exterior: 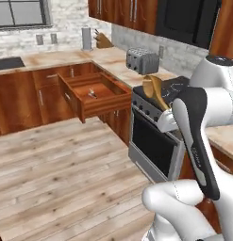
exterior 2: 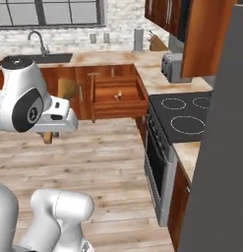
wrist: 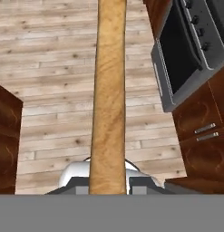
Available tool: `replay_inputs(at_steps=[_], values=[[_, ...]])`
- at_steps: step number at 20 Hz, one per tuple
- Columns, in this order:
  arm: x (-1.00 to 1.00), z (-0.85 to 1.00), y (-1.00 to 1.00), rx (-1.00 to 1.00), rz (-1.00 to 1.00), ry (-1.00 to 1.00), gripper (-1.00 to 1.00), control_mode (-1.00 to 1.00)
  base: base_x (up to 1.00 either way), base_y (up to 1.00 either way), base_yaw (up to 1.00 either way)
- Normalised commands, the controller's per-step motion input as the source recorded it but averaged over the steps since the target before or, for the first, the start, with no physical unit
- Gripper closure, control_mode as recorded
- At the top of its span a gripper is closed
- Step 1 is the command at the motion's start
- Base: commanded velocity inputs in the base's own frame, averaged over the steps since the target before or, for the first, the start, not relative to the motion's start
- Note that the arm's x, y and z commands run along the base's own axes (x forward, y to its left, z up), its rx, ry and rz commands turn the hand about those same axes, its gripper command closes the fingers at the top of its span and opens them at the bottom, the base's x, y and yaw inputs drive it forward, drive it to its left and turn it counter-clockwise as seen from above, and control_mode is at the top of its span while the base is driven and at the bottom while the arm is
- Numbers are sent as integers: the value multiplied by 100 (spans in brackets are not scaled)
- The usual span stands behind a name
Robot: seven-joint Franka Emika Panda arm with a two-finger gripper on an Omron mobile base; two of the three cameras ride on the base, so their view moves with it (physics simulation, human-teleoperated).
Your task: Organize the utensils by type. Pick up the wooden spoons from the counter and place them in the open cabinet. Then pick up the metallic utensils from the counter and place them in the open drawer.
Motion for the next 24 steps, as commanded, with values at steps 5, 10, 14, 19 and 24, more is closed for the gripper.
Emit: replay_inputs(at_steps=[5, 10, 14, 19, 24], values=[[0, 0, 0, 0, 0, 0, 100, 100, -36, 1, -81], [0, 0, 0, 0, 0, 0, 100, 100, -7, 0, -74], [0, 0, 0, 0, 0, 0, 100, 100, 3, 0, -42], [0, 0, 0, 0, 0, 0, 100, 100, 3, 2, -5], [0, 0, 0, 0, 0, 0, 100, 100, 3, 27, -36]])
